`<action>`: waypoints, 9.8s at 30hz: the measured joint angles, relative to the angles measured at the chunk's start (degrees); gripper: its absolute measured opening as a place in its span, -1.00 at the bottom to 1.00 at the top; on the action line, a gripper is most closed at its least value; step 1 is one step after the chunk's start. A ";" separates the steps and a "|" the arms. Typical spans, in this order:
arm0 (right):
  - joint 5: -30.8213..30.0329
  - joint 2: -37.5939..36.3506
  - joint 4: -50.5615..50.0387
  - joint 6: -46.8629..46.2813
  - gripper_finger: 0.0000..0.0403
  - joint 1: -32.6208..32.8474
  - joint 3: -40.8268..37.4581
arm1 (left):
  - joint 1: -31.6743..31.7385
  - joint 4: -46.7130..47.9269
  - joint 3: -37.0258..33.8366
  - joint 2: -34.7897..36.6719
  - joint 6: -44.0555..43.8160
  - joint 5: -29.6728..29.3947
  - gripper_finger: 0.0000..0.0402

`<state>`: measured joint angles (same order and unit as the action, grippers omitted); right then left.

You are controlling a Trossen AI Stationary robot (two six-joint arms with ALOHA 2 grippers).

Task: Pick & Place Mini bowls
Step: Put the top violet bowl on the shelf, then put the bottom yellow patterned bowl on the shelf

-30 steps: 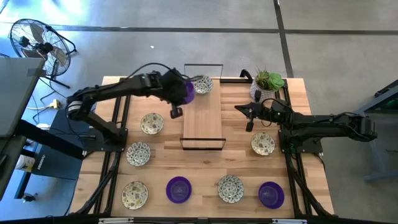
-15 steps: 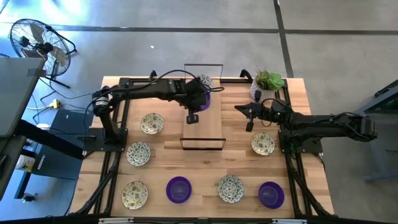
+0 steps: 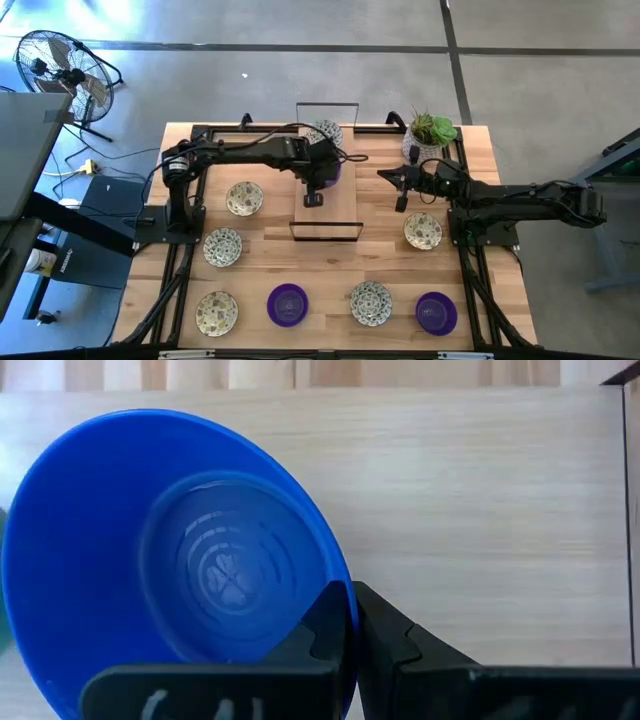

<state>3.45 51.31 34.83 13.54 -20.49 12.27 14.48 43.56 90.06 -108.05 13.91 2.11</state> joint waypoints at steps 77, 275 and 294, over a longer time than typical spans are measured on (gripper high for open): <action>0.01 0.00 -0.76 0.87 -0.99 0.00 0.00 | -1.48 11.40 13.14 2.37 -4.98 -13.77 -0.98; -0.40 0.09 -2.01 0.42 -0.99 -0.02 -0.02 | 14.28 -7.69 -31.33 34.95 -33.64 16.60 -0.98; 0.00 0.09 -2.03 0.42 -0.99 -0.02 -0.02 | 5.59 -7.66 -20.63 20.80 -38.41 15.81 -0.98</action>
<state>3.44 51.40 32.80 13.96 -20.51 12.25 20.07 35.91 69.43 -87.25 -24.50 17.92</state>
